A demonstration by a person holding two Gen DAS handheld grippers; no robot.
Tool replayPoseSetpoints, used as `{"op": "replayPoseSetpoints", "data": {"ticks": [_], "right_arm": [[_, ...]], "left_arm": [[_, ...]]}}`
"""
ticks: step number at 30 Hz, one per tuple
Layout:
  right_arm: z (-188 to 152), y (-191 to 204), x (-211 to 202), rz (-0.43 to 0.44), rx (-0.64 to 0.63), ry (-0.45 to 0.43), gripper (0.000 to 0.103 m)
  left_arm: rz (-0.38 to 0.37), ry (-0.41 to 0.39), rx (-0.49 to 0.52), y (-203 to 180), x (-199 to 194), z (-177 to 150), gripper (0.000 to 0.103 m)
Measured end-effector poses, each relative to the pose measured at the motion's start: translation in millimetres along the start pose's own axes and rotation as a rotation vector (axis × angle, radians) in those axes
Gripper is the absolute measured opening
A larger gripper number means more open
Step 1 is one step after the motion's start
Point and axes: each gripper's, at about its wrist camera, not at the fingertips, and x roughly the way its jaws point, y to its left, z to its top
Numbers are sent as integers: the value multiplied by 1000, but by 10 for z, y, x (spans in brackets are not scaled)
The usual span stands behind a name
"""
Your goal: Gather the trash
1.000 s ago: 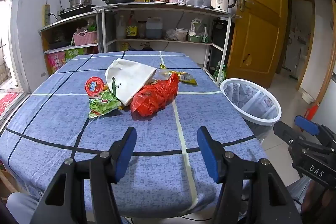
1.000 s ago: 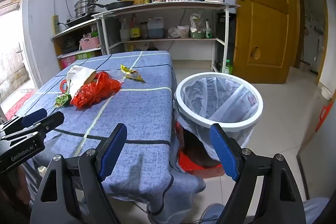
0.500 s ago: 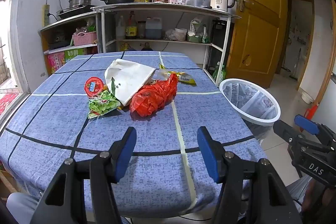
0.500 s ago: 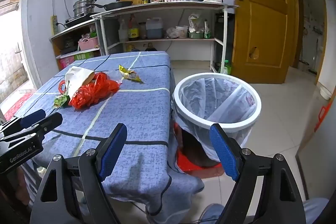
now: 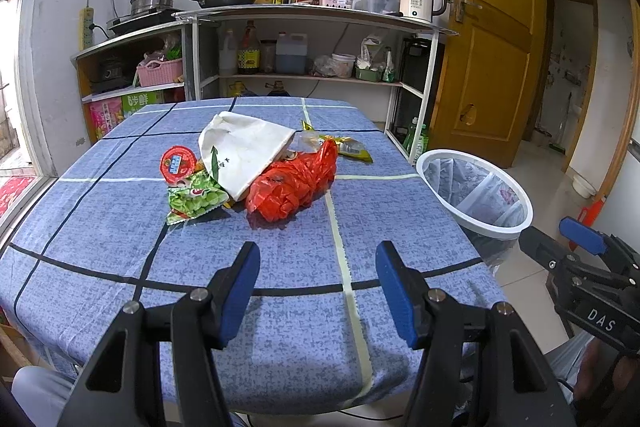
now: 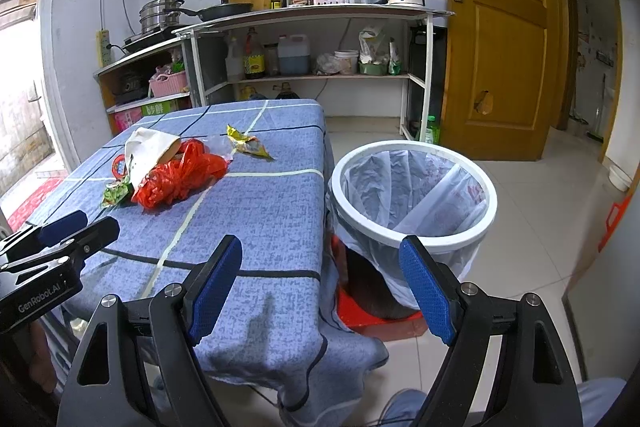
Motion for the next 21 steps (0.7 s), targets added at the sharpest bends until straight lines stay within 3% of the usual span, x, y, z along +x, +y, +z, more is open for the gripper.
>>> {"op": "replayPoseSetpoints", "data": {"ticks": [21], "right_arm": [[-2, 13, 17, 0, 0, 8, 81]], "left_arm": [[-2, 2, -1, 1, -4, -4, 62]]}}
